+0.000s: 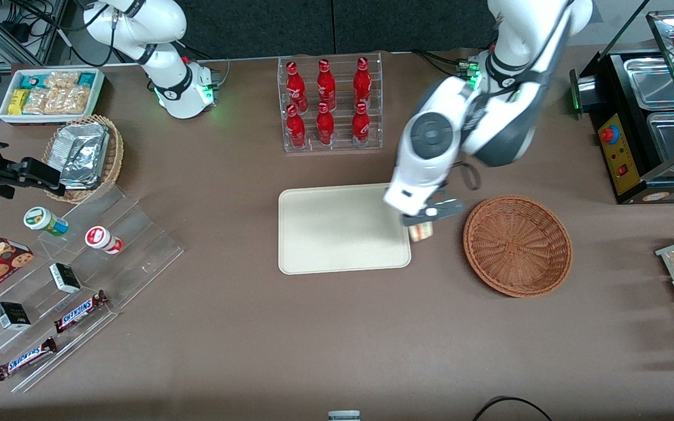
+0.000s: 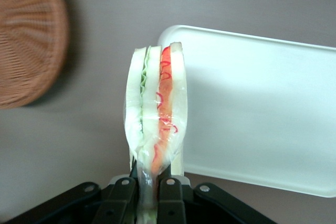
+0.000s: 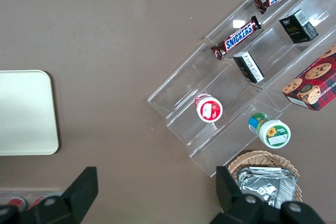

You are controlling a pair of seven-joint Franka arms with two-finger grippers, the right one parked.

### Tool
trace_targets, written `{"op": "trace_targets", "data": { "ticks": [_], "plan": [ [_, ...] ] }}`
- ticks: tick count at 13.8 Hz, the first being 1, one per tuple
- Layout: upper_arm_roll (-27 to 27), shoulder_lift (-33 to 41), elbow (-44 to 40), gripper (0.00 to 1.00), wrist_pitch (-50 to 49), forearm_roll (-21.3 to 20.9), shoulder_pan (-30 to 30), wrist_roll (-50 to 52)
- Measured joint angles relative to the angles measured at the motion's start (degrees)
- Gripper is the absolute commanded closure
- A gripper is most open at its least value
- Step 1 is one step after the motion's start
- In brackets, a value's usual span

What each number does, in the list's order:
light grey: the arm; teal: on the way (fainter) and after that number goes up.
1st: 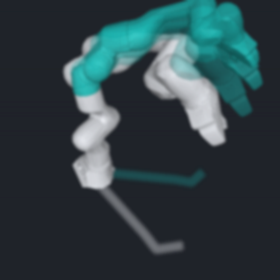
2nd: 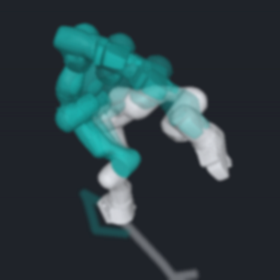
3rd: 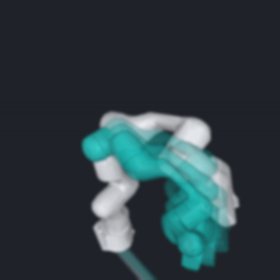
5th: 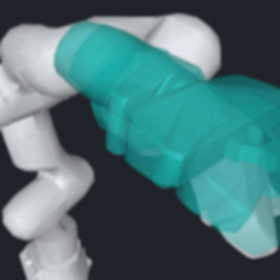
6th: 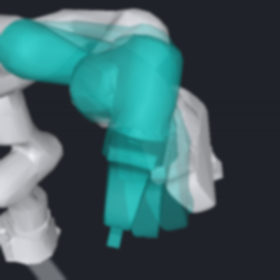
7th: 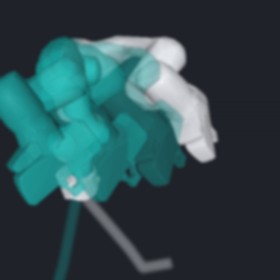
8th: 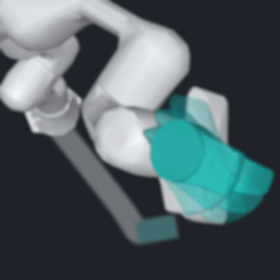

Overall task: Place sandwich from basket to tray
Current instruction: 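Lift the sandwich and carry it with the left gripper over the cream tray, then lower the sandwich onto the tray and open the left gripper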

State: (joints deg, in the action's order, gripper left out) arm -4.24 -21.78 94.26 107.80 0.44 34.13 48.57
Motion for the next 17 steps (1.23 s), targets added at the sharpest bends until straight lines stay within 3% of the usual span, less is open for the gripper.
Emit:
{"op": "trace_targets", "data": {
  "ticks": [4,8,17],
  "plan": [
    [0.0,-7.2,-2.3,1.0,10.0,1.5,5.3,1.5],
    [0.0,-11.0,-2.3,1.0,14.2,1.5,6.9,1.6],
    [0.0,-14.6,-2.4,1.0,17.2,1.5,10.4,1.5]
  ]
}}
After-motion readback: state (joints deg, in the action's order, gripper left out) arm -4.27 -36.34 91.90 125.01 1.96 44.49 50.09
